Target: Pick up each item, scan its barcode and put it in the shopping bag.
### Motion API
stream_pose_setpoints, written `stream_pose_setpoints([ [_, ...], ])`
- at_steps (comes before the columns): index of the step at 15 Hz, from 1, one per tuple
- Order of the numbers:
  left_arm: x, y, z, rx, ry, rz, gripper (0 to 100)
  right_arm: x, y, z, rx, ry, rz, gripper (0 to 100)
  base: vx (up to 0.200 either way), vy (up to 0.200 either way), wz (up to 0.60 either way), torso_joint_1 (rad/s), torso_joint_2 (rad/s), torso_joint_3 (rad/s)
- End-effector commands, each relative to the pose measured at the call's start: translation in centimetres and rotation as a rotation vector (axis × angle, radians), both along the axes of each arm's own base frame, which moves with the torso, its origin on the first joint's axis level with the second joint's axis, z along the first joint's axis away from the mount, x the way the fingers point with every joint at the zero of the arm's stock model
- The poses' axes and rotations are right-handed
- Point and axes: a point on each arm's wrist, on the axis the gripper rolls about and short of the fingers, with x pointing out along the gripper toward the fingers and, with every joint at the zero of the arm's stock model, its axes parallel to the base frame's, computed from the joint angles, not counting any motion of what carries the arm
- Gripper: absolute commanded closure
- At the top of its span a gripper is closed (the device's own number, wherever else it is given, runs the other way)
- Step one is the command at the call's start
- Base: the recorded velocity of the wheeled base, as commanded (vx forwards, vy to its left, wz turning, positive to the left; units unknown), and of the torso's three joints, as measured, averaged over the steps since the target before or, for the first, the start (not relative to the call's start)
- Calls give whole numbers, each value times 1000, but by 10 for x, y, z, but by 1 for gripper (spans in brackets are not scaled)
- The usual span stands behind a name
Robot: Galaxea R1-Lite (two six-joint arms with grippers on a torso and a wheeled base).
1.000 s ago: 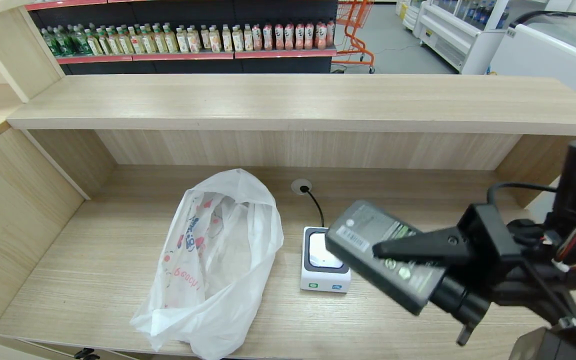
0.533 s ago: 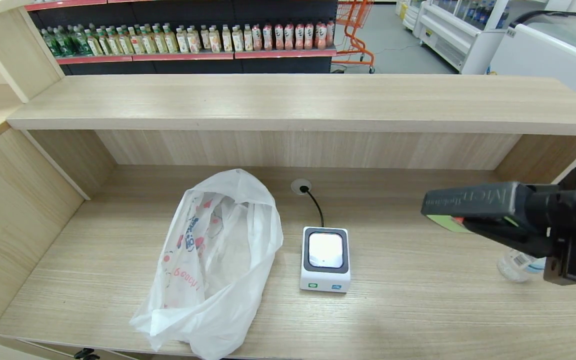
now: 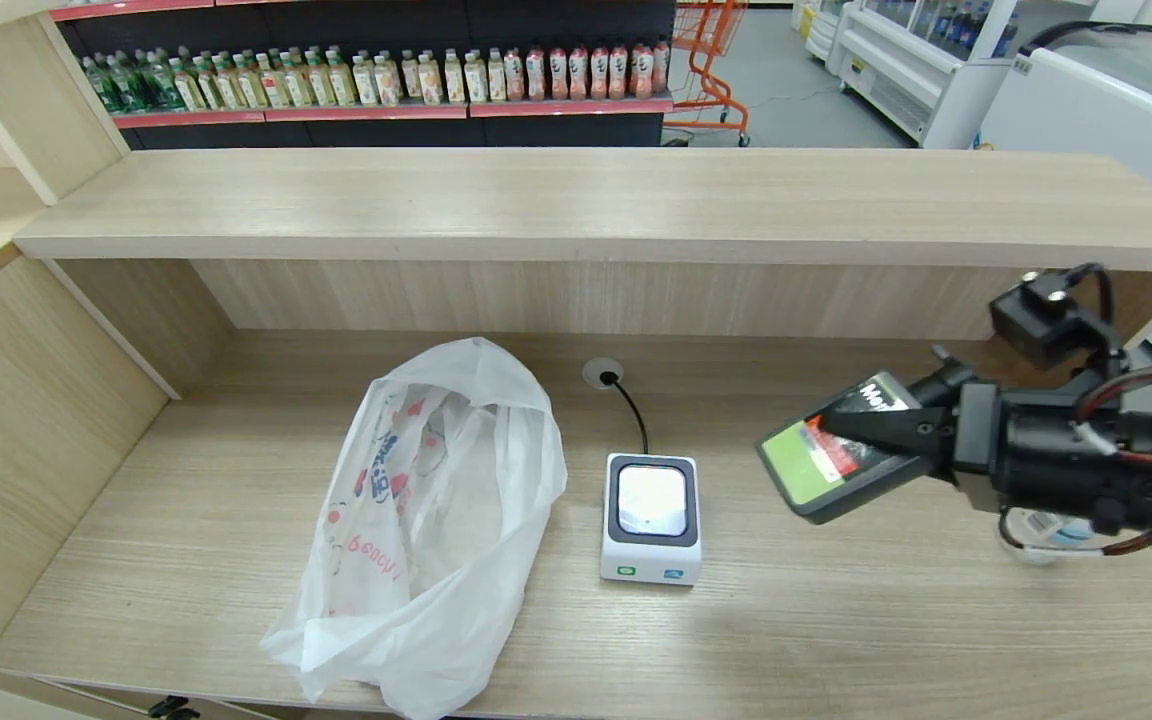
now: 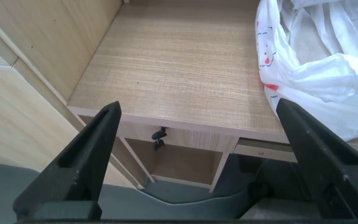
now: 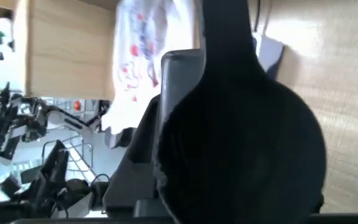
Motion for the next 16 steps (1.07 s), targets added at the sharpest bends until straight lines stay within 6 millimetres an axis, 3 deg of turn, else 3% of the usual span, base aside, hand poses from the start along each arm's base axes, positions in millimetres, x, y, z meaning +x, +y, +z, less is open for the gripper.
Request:
stream_pose_setpoints([
  [1,0,0,0,0,0,0,0,33,31,-51,-85,198,-3,100,0,0,0,0,0,0],
  [8,0,0,0,0,0,0,0,64,74,-64,-122,111,100,100,0,0,0,0,0,0],
  [16,0,0,0,0,0,0,0,75,83,-81,-198,20,158,100,0,0,0,0,0,0],
])
